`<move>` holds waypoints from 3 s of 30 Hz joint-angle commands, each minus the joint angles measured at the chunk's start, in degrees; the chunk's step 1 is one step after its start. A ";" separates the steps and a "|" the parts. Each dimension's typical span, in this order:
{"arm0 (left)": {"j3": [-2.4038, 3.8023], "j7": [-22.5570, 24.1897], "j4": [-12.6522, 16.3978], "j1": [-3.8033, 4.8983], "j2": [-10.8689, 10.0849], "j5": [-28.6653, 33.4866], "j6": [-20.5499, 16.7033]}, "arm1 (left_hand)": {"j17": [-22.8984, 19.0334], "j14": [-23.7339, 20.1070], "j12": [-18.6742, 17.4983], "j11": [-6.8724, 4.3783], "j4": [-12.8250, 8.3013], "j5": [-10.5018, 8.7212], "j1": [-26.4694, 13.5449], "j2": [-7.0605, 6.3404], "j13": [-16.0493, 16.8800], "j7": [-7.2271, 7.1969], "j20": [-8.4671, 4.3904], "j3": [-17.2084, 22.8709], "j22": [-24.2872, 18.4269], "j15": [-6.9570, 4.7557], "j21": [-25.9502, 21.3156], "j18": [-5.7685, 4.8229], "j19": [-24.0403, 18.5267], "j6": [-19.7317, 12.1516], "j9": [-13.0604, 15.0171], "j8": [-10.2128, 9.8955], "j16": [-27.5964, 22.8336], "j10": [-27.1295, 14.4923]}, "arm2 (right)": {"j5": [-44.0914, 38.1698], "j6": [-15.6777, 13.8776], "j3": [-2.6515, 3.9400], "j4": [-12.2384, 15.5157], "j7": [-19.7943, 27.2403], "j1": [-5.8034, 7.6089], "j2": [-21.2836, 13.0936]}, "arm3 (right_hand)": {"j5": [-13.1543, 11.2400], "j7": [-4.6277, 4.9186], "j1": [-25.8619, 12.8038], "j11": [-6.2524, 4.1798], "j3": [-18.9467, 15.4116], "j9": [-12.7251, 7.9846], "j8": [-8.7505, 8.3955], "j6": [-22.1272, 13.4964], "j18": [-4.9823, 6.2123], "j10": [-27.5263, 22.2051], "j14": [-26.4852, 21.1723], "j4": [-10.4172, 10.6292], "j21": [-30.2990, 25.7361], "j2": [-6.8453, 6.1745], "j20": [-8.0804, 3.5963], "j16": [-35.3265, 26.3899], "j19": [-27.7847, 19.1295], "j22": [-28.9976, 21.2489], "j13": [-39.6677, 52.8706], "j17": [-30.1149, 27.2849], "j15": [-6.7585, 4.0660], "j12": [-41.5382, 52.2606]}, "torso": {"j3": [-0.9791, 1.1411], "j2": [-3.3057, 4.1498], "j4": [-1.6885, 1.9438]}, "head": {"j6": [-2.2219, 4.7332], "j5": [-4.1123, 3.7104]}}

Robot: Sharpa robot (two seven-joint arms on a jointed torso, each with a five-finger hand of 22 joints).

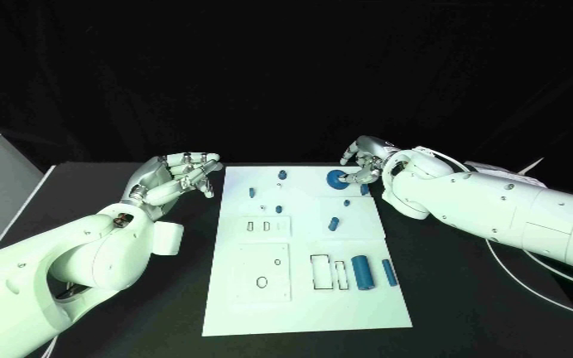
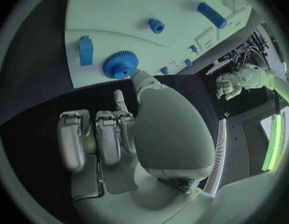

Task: Assemble the parts on the task board

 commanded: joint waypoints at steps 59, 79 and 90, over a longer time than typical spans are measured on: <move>0.05 -0.13 -0.14 0.01 0.18 -0.54 0.66 | -0.01 -0.28 0.30 0.12 -0.08 -0.19 -0.53 0.18 0.12 0.00 0.15 0.55 0.30 0.03 0.61 0.36 -0.70 -0.47 0.20 0.41 0.42 -0.30 | -4.44 -7.03 -0.23 0.11 3.79 -1.31 2.40 | 5.40 -1.77 1.79 -1.14 10.21 0.52 3.28 5.22 -1.12 6.01 5.98 -2.29 0.75 1.27 -0.33 0.20 5.11 13.00 15.05 15.02 -0.90 0.11 | 0.05 -0.22 -0.09 | -0.53 0.43; 0.05 -0.13 -0.11 0.01 0.56 -0.51 0.77 | -0.03 -0.30 0.32 0.10 -0.15 -0.18 -0.46 0.29 0.15 -0.01 0.15 0.71 0.40 0.01 0.77 0.36 -0.81 -0.46 0.26 0.47 0.47 -0.30 | -8.61 -10.47 -0.35 3.76 4.27 -1.32 8.94 | 4.07 -2.05 -0.38 -1.43 11.53 0.64 3.66 5.62 -1.13 6.01 5.98 -2.90 0.78 0.03 -0.76 0.20 5.14 13.07 15.05 15.02 -1.28 0.11 | -0.13 -0.10 -0.06 | -0.06 0.90; 0.05 -0.15 -0.16 0.02 0.72 -0.51 0.79 | -0.03 -0.30 0.32 0.10 -0.15 -0.18 -0.46 0.29 0.15 -0.01 0.15 0.71 0.40 0.01 0.77 0.36 -0.81 -0.46 0.26 0.47 0.47 -0.30 | -8.35 -7.58 -0.67 0.10 3.59 -2.34 12.59 | 3.68 -2.01 -0.77 -1.40 11.63 0.59 3.56 5.40 -1.12 6.01 5.98 -2.96 0.74 -0.16 -0.77 0.20 5.12 13.03 15.05 15.02 -1.27 0.11 | -0.09 0.02 0.10 | -0.31 1.01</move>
